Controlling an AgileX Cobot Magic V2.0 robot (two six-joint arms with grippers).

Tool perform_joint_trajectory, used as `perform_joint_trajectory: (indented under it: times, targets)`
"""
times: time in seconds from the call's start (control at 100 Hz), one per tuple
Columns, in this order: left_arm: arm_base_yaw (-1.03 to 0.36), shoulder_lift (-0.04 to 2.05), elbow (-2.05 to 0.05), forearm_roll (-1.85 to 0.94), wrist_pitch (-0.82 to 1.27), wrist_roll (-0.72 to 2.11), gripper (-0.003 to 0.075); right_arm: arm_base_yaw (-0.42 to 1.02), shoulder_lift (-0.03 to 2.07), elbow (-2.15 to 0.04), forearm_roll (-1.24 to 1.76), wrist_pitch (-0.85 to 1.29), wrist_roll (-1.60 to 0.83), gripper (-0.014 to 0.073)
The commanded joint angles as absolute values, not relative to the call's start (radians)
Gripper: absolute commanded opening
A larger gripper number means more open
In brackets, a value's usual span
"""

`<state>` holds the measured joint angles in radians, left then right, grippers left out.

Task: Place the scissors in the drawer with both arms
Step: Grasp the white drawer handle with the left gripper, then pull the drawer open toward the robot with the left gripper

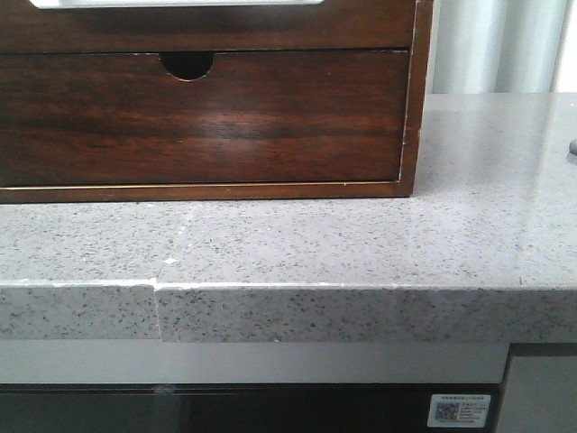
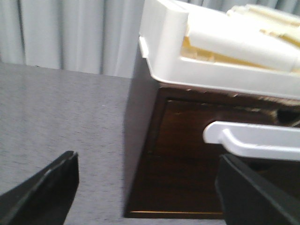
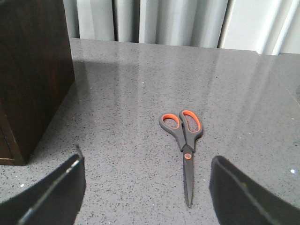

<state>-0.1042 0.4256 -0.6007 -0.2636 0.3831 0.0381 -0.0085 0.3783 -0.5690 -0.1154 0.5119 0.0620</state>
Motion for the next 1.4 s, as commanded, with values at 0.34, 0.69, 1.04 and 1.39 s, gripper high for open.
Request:
perform_joint_trajectory:
  times: [0.34, 0.69, 1.04, 1.39]
  targets:
    - [-0.104, 0.658, -0.595, -1.061, 0.348, 0.121, 0.0565, -0.009, 0.394, -0.602, -0.112, 0.428, 0.058, 0.0501]
    - [-0.104, 0.888, -0.595, -1.756, 0.561, 0.700, 0.0564, -0.009, 0.394, -0.602, -0.112, 0.428, 0.058, 0.0501]
    - [-0.104, 1.099, -0.674, -1.868, 0.768, 0.862, 0.0554, -0.009, 0.394, -0.602, -0.112, 0.428, 0.058, 0.0501]
    - [-0.104, 1.234, -0.771, -1.868, 0.841, 0.872, 0.0308, -0.009, 0.394, -0.602, -0.112, 0.428, 0.058, 0.0501]
